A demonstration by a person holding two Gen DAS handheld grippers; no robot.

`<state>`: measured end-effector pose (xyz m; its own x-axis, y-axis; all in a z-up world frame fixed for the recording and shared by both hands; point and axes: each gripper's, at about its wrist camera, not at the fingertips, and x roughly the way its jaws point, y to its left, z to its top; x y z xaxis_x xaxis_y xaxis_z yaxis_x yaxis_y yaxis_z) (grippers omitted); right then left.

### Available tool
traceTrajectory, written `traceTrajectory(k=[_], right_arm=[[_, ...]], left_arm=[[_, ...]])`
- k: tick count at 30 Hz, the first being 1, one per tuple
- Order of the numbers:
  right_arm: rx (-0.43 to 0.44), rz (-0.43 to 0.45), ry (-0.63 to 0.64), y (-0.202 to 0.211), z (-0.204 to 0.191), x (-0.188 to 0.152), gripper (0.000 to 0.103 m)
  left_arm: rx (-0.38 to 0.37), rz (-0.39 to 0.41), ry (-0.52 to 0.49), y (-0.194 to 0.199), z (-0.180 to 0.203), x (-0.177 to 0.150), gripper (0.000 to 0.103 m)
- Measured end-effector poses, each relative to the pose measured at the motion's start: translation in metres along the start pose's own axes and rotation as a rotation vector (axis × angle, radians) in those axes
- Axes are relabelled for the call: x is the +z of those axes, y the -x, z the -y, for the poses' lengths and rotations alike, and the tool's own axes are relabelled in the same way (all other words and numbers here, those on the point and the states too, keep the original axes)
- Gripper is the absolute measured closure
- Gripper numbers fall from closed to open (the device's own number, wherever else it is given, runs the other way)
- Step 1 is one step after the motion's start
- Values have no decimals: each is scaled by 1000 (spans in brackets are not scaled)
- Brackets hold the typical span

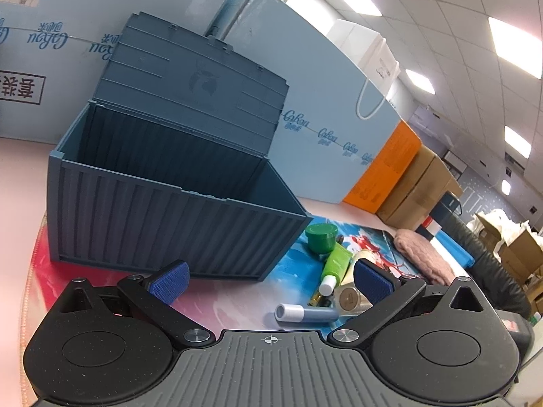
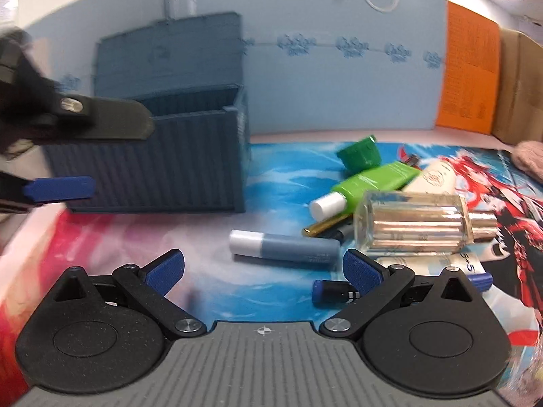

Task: Organize rigid objects
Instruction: 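Close the right gripper on the white-and-blue cylinder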

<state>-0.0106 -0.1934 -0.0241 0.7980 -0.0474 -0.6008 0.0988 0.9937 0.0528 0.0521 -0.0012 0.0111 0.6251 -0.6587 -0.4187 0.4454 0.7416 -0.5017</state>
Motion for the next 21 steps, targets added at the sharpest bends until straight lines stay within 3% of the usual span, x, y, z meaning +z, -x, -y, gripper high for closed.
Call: traceTrajectory(k=[8, 12, 21], right_arm=[[-13, -11, -69, -18, 2, 6, 4], [-49, -1, -55, -19, -1, 5, 26], [6, 19, 4, -5, -8, 3, 28]], left_arm=[[4, 3, 16, 0, -3, -1, 0], [4, 5, 17, 0, -2, -1, 0], [-24, 24, 23, 6, -3, 1, 0]])
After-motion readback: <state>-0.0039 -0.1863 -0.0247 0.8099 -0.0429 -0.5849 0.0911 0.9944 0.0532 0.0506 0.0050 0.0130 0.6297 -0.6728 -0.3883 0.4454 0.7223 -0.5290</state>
